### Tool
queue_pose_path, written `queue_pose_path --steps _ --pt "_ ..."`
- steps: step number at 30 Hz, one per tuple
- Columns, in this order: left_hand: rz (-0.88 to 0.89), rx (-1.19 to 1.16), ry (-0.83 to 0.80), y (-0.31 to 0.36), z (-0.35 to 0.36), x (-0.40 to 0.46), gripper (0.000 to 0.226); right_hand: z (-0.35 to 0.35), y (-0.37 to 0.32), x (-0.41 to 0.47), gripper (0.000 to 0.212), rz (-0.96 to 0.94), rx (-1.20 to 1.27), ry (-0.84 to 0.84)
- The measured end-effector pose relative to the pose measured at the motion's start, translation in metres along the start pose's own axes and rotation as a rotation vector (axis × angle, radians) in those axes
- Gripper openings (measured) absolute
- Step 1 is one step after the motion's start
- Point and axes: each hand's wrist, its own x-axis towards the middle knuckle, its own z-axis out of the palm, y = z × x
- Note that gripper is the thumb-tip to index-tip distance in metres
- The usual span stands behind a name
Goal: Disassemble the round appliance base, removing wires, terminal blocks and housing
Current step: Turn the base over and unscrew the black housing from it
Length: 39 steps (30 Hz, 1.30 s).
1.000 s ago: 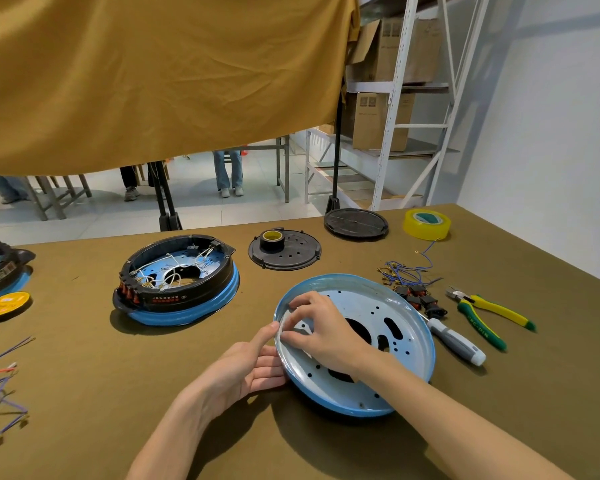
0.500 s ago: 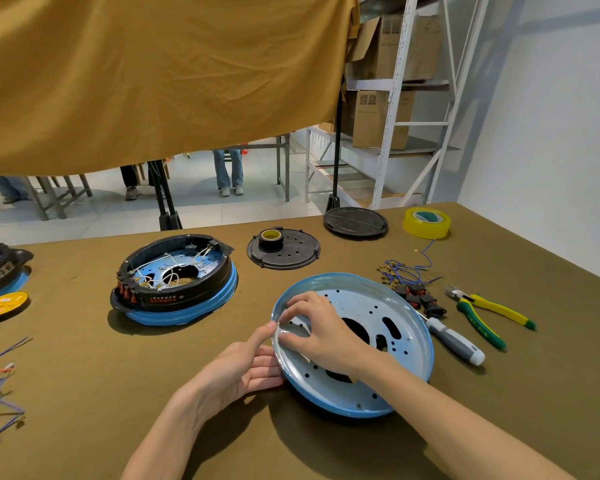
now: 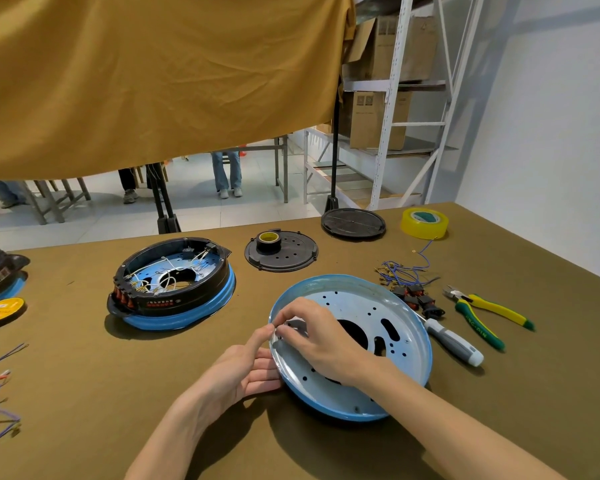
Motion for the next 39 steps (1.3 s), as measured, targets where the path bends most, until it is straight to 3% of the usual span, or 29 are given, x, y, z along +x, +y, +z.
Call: queue_pose_path --steps 5,10,16,20,24,29,39 --pt "-0.004 0.009 0.054 0.000 0.003 0.003 0.069 -0.005 -0.005 0.003 0.010 -0.024 0.122 0.133" --pt "-0.010 0.003 0.126 0.000 0.005 0.003 0.071 -0.022 -0.007 0.009 0.008 0.033 0.198 0.288" --pt "0.017 -0.084 0.234 0.001 -0.006 0.006 0.070 -0.072 0.008 -0.010 0.011 0.073 0.068 0.576" --pt "0.048 -0.129 0.312 0.000 -0.015 0.005 0.083 -0.106 0.041 -0.036 0.006 0.258 -0.045 0.760" --pt "0.073 -0.190 0.322 -0.002 -0.020 0.007 0.098 -0.110 0.079 -0.067 0.003 0.521 -0.329 0.544" --pt "0.080 -0.184 0.321 -0.003 -0.021 0.007 0.120 -0.109 0.094 -0.079 0.009 0.579 -0.553 0.416" --pt "0.086 -0.192 0.282 -0.001 -0.018 0.006 0.106 -0.127 0.104 -0.051 0.014 0.592 -0.708 0.368"
